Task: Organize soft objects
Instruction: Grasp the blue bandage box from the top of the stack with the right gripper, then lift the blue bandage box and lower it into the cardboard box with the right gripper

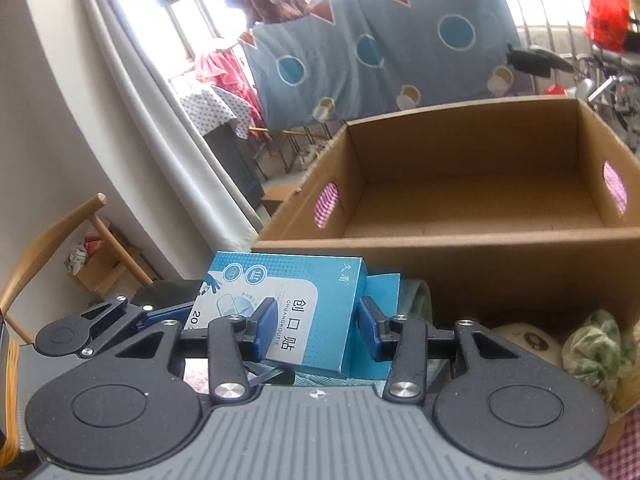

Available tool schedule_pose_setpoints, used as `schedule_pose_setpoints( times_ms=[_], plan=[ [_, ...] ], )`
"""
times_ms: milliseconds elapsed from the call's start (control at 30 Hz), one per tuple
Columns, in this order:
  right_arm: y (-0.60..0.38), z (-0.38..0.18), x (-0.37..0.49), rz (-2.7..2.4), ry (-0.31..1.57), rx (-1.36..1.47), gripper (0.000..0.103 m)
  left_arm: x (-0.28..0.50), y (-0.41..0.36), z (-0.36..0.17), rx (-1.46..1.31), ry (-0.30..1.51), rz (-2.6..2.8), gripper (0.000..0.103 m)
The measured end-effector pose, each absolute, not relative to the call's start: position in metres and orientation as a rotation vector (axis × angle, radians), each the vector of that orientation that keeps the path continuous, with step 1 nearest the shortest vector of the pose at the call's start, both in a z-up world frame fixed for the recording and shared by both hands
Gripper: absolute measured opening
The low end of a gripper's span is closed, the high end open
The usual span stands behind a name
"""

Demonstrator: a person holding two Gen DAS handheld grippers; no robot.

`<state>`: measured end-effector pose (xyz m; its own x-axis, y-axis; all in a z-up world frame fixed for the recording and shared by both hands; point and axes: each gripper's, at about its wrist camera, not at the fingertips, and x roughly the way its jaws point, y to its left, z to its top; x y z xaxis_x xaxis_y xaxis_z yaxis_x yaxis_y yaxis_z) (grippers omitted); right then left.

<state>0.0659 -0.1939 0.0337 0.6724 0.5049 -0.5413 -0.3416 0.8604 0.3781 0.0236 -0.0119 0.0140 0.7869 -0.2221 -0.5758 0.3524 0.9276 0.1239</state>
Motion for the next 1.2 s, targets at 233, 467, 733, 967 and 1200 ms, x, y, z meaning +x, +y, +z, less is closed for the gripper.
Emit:
schedule_pose_setpoints(
  times_ms=[233, 467, 733, 967, 1200],
  plan=[
    [-0.191, 0.015, 0.077, 0.478, 0.734, 0.241, 0.047, 0.036, -0.021, -0.009, 0.267, 0.654, -0.306, 0.082],
    [-0.194, 0.006, 0.091, 0.496, 0.785, 0.299, 0.048, 0.045, -0.014, -0.013, 0.263, 0.701, -0.332, 0.100],
    [-0.193, 0.001, 0.104, 0.510, 0.799, 0.329, 0.052, 0.054, -0.018, -0.022, 0.292, 0.706, -0.338, 0.100],
    [-0.192, 0.001, 0.102, 0.512, 0.786, 0.315, 0.051, 0.056, -0.016, -0.020, 0.248, 0.704, -0.320, 0.099],
    [-0.189, 0.015, 0.088, 0.510, 0.752, 0.282, 0.049, 0.044, -0.022, -0.007, 0.262, 0.661, -0.292, 0.099]
  ],
)
